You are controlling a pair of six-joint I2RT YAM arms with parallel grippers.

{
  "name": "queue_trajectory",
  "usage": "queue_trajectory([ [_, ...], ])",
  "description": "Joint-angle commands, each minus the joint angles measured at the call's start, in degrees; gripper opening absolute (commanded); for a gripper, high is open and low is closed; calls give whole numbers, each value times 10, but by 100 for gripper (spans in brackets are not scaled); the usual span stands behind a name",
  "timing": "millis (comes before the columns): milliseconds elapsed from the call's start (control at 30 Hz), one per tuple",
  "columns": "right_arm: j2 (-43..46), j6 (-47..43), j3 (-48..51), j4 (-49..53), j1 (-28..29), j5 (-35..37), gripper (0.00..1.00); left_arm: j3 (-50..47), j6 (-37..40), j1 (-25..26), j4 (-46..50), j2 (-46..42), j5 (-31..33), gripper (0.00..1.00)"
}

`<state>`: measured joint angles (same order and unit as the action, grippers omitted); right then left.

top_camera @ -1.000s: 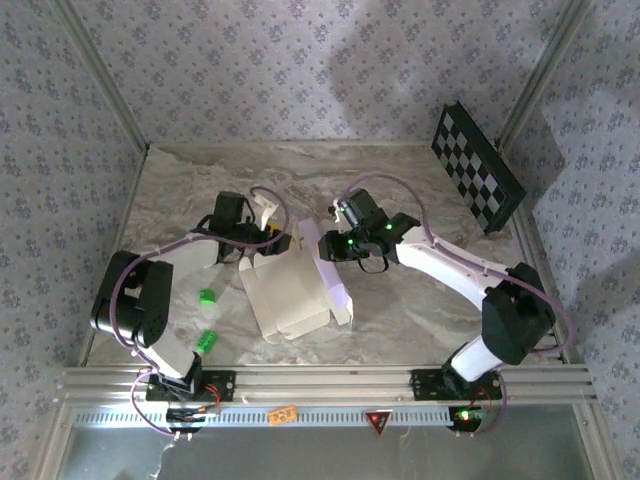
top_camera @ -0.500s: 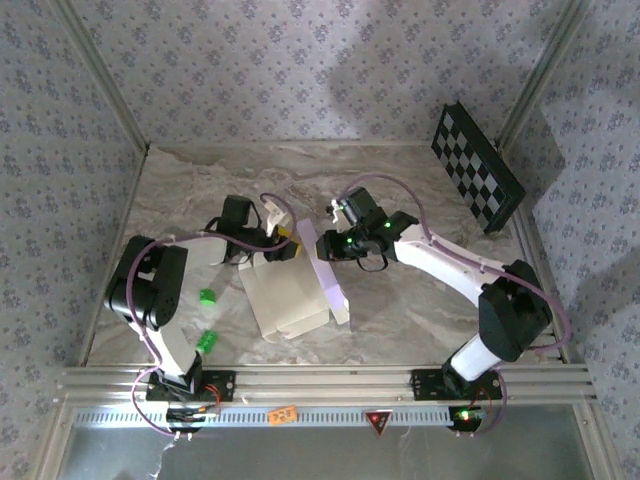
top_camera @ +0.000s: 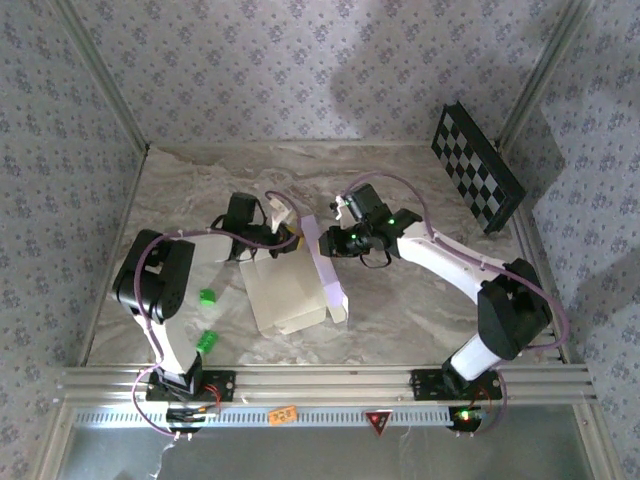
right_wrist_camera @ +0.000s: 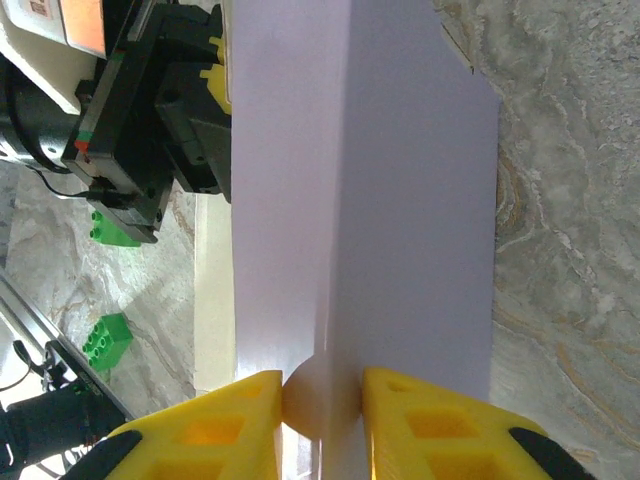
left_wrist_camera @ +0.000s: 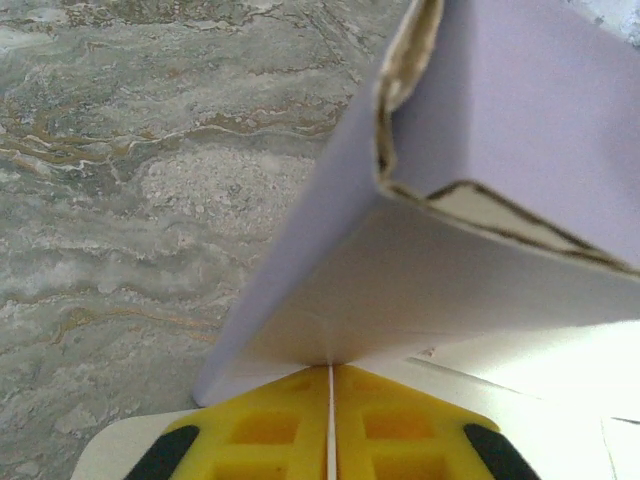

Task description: Fold the paper box

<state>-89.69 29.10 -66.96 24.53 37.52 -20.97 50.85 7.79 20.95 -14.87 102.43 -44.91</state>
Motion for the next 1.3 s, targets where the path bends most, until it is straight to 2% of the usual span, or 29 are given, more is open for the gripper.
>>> queue_trajectory([
  [0,-17,-5,28,28,-6,-8,27,3,-8,15,-34,-7,13,8],
  [133,-12,5,41,6,-18,-40,32,4,-10,26,-32,-5,42,5],
  [467,-6,29,59,-31,-37,-91,44,18,-20,33,-20,8,54,2],
  [667,-1,46,70,-46,-48,-110,57,24,-16,35,-9,12,59,2],
  [767,2,54,74,-58,-54,-116,58,25,-17,35,-9,15,60,2],
  [967,-14,35,75,-32,-56,-98,48,30,-21,39,-6,13,61,2],
  [1067,-21,26,78,-28,-59,-100,45,25,-20,38,4,-7,77,8],
  [1267,-31,15,79,-23,-69,-114,43,10,-7,20,21,-56,83,35],
])
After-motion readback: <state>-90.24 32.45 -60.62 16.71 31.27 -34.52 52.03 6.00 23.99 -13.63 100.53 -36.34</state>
